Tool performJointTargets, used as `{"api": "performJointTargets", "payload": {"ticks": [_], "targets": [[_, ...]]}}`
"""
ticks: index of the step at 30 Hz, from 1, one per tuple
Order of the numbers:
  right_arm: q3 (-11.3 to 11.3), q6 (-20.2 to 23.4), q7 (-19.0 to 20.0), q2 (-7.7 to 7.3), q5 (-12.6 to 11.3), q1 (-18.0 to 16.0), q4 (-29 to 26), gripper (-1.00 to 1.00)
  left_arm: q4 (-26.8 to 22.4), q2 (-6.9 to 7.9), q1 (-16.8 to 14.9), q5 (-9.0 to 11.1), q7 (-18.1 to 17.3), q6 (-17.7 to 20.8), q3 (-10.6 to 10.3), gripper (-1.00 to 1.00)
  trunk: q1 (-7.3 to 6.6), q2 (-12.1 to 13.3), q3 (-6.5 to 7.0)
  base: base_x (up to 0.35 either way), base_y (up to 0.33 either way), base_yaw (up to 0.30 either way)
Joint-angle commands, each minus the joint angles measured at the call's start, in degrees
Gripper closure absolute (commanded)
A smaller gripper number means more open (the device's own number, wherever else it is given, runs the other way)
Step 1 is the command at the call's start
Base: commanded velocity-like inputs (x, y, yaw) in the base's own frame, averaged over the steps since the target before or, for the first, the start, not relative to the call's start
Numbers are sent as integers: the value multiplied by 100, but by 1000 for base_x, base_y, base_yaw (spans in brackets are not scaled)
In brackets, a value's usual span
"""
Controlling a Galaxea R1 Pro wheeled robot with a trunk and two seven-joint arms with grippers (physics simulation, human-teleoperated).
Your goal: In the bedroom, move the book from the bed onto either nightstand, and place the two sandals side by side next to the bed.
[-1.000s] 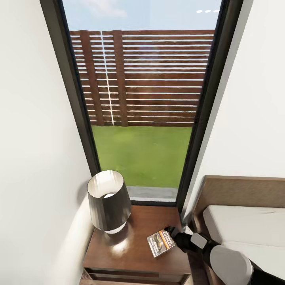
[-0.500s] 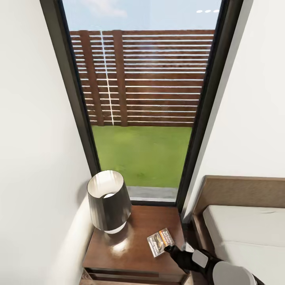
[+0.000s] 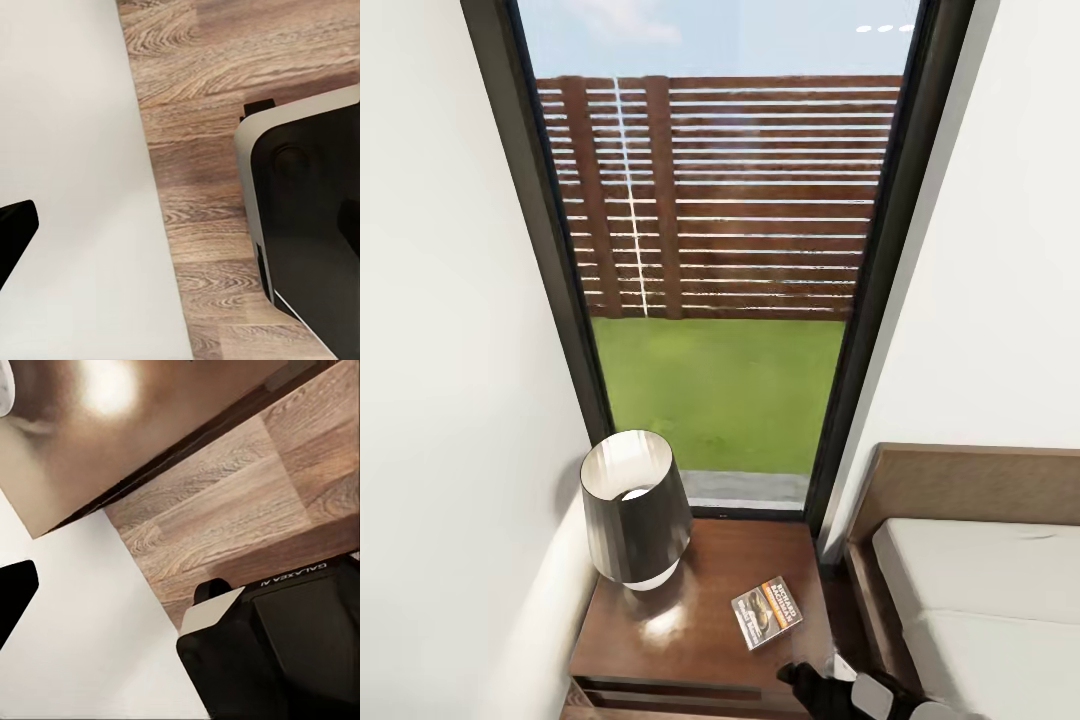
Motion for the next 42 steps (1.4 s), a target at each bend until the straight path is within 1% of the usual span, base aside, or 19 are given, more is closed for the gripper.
{"api": "performJointTargets", "payload": {"ticks": [1,7,12,19,25,26,30,37,42], "targets": [[12,14,8,-1,27,32,3,-100,1,0,-3,53,11,-15,-50,-100,3,-11,-11,0,0,0],[421,-58,-20,-5,130,279,10,-100,1,-5,-3,54,11,-15,-50,-100,3,-11,-11,0,0,0],[569,-201,-35,-32,202,488,11,-100,1,-10,-3,54,11,-15,-50,-100,3,-11,-11,0,0,0],[648,-261,-43,-47,281,728,5,-100,1,-10,-3,54,11,-15,-50,-100,3,-11,-11,0,0,0],[726,-326,-74,-49,633,983,6,-100,1,-8,-3,54,11,-20,-50,-100,3,-11,-11,0,0,0],[726,-326,-74,-49,633,983,6,-100,1,-8,-3,54,11,-20,-50,-100,3,-11,-11,0,0,0],[741,-508,-175,-52,779,1192,4,-100,1,-2,-3,54,11,-28,-50,-100,3,-11,-11,0,0,0],[749,-681,-464,-66,854,1460,4,-100,1,3,-3,54,11,-45,-50,-100,3,-11,-11,0,0,0],[748,-720,-567,-71,870,1616,4,-100,1,2,-1,54,14,-48,-50,-100,3,-11,-11,0,0,0]]}}
